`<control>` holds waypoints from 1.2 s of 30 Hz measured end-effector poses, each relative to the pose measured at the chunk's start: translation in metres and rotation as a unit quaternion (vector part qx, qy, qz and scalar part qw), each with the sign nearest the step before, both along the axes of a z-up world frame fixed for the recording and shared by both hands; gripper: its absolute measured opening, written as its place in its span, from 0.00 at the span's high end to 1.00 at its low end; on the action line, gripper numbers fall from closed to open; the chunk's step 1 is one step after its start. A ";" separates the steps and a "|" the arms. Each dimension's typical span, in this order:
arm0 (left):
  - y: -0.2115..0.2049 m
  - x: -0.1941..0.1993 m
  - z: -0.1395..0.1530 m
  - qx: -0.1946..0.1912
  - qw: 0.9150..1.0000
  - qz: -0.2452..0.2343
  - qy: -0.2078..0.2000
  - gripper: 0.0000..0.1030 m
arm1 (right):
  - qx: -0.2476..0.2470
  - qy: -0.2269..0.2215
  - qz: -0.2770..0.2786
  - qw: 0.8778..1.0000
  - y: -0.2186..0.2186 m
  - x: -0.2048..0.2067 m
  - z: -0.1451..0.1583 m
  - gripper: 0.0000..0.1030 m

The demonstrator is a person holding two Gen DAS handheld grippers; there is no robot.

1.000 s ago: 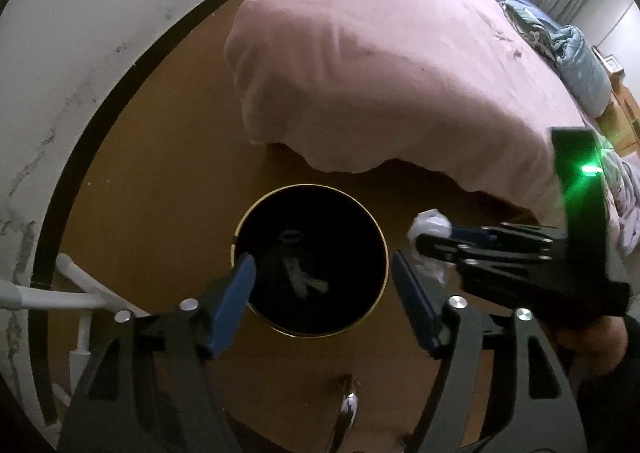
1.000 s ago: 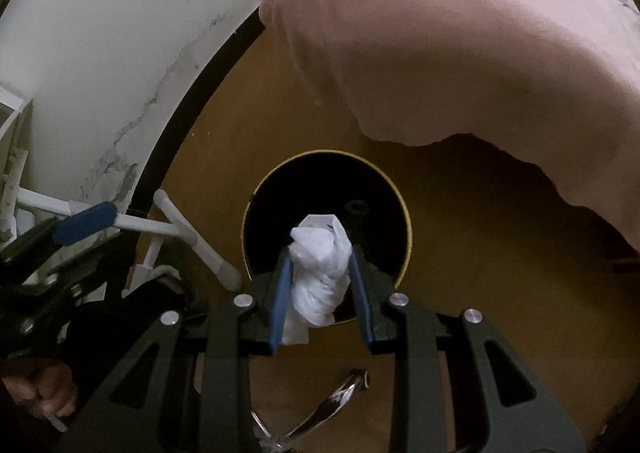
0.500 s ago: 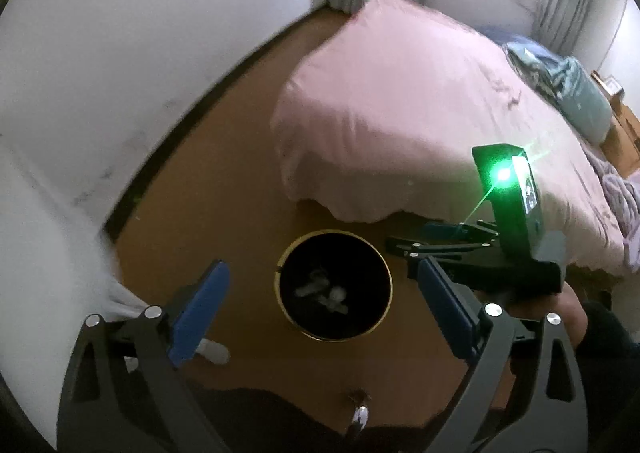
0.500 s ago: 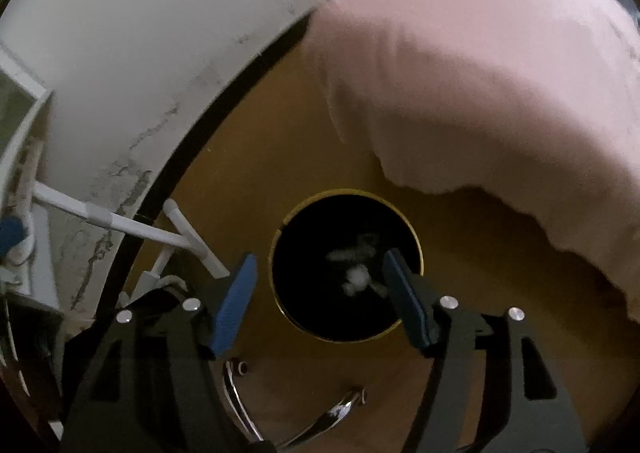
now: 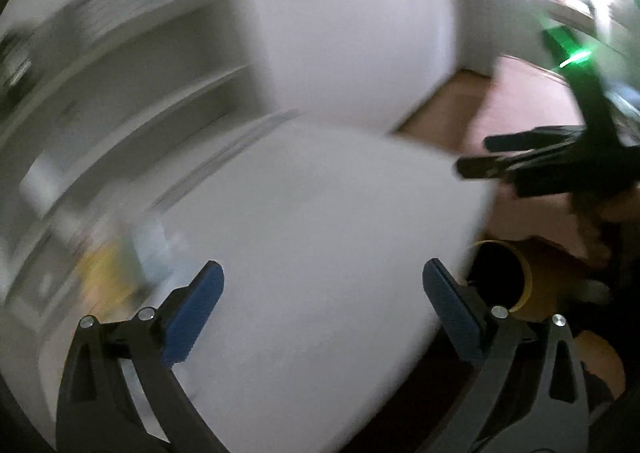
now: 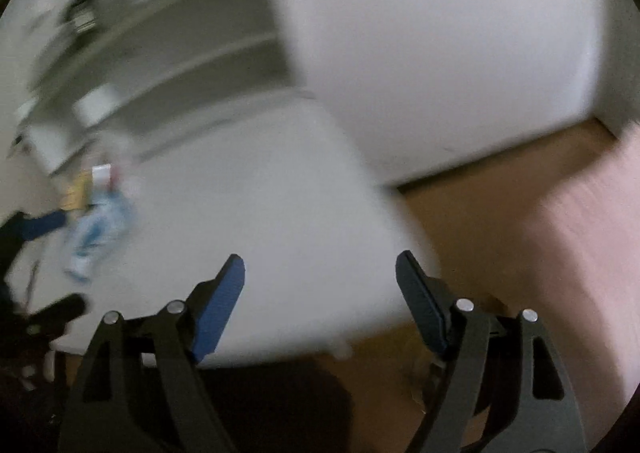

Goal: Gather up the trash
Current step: 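Grasp the yellow snack bag with the right tool while the left tool grasps the yellow stick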

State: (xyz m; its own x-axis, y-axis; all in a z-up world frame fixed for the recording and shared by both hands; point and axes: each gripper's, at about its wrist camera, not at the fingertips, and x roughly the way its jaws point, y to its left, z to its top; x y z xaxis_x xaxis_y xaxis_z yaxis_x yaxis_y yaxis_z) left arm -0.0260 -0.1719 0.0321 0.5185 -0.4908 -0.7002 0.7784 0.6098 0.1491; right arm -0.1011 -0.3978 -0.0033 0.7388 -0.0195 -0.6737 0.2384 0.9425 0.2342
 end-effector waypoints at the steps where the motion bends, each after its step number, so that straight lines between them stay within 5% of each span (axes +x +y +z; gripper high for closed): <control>1: 0.022 0.012 -0.002 -0.002 1.000 0.029 0.010 0.06 | 0.009 -0.004 0.034 0.999 0.027 0.023 0.009 0.27; 3: 0.068 0.036 -0.005 -0.011 0.996 0.087 0.031 0.06 | 0.014 -0.005 0.084 0.996 0.067 0.052 0.019 0.27; 9: 0.201 0.089 -0.021 -0.025 0.966 0.253 0.052 0.06 | -0.040 -0.005 0.180 0.983 0.189 0.134 0.043 0.27; 12: 0.234 0.102 -0.030 -0.030 0.956 0.283 0.068 0.06 | -0.063 0.008 0.204 0.977 0.234 0.163 0.045 0.27; 22: 0.255 0.130 -0.052 -0.028 0.950 0.295 0.103 0.06 | -0.059 0.095 0.163 0.980 0.271 0.228 0.004 0.27; 25: 0.247 0.136 -0.050 -0.026 0.952 0.287 0.104 0.06 | -0.056 0.108 0.155 0.980 0.278 0.237 0.000 0.36; 31: 0.237 0.157 -0.052 -0.034 0.956 0.261 0.132 0.06 | -0.035 0.070 0.157 0.984 0.277 0.229 0.025 0.39; 36: 0.222 0.180 -0.063 0.011 0.958 0.253 0.136 0.06 | -0.024 0.045 0.157 0.986 0.269 0.215 0.054 0.39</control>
State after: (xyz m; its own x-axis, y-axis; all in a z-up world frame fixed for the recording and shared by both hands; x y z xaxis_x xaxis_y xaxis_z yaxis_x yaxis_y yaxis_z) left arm 0.1538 0.0498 -0.0312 0.4836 -0.2080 -0.8502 0.3965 0.9180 0.0009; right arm 0.1140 -0.1290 0.0504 0.6505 0.1672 -0.7408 -0.0497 0.9827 0.1782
